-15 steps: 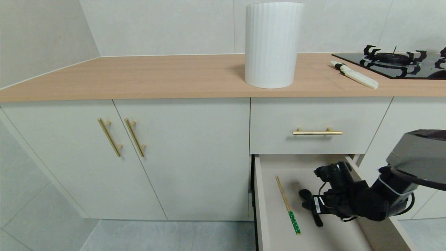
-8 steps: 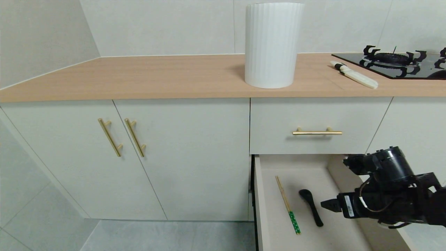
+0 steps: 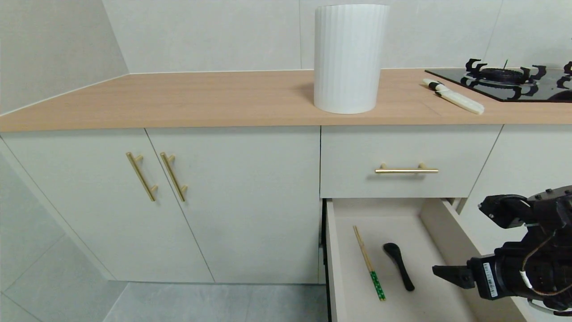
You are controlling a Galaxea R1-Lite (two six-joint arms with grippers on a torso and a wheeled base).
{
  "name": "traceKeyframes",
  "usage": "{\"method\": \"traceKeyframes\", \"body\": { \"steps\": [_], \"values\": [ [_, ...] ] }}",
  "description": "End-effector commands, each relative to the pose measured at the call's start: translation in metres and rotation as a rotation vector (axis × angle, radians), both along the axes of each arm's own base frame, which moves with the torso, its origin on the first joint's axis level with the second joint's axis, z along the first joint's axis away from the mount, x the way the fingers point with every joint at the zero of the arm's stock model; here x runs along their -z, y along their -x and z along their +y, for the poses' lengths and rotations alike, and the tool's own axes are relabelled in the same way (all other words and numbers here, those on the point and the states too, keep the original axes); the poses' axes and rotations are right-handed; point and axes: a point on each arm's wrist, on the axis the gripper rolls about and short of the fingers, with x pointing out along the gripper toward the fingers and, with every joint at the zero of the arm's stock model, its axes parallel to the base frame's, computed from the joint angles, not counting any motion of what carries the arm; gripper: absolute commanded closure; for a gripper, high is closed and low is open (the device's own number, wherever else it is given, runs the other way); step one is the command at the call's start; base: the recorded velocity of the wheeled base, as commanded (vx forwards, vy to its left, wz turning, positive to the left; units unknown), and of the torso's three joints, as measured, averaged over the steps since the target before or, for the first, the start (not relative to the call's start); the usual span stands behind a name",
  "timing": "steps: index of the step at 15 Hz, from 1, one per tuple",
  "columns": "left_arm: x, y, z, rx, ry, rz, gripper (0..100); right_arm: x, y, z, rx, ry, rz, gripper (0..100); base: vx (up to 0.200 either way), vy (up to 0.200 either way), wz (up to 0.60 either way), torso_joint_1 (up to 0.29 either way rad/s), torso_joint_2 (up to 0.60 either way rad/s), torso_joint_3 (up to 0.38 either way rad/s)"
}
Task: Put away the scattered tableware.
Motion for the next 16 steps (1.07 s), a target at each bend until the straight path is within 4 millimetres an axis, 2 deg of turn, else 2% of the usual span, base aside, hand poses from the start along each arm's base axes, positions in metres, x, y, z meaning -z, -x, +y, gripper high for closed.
{"method": "traceKeyframes", "body": {
  "steps": [1, 7, 9, 14, 16],
  "values": [
    [0.000, 0.000, 0.000, 0.000, 0.000, 0.000, 0, -0.004, 0.004, -0.001, -0.002, -0.007, -0.019, 0, -0.200, 0.000, 0.00, -0.002, 0.01, -0.007],
    [0.000, 0.000, 0.000, 0.000, 0.002, 0.000, 0, 0.004, 0.011, 0.003, -0.068, 0.042, 0.044, 0, -0.200, 0.000, 0.00, 0.001, 0.00, 0.001],
    [0.000, 0.000, 0.000, 0.000, 0.002, 0.000, 0, 0.010, 0.014, 0.007, -0.094, 0.056, 0.072, 0, 0.000, 0.000, 0.00, 0.000, 0.00, 0.000],
    [0.000, 0.000, 0.000, 0.000, 0.002, 0.000, 0, 0.040, 0.021, 0.028, -0.237, 0.114, 0.209, 0, 0.000, 0.000, 0.00, 0.000, 0.00, 0.000],
    [0.000, 0.000, 0.000, 0.000, 0.002, 0.000, 0, 0.049, 0.019, 0.032, -0.247, 0.135, 0.250, 0, 0.000, 0.000, 0.00, 0.000, 0.00, 0.000]
  ]
}}
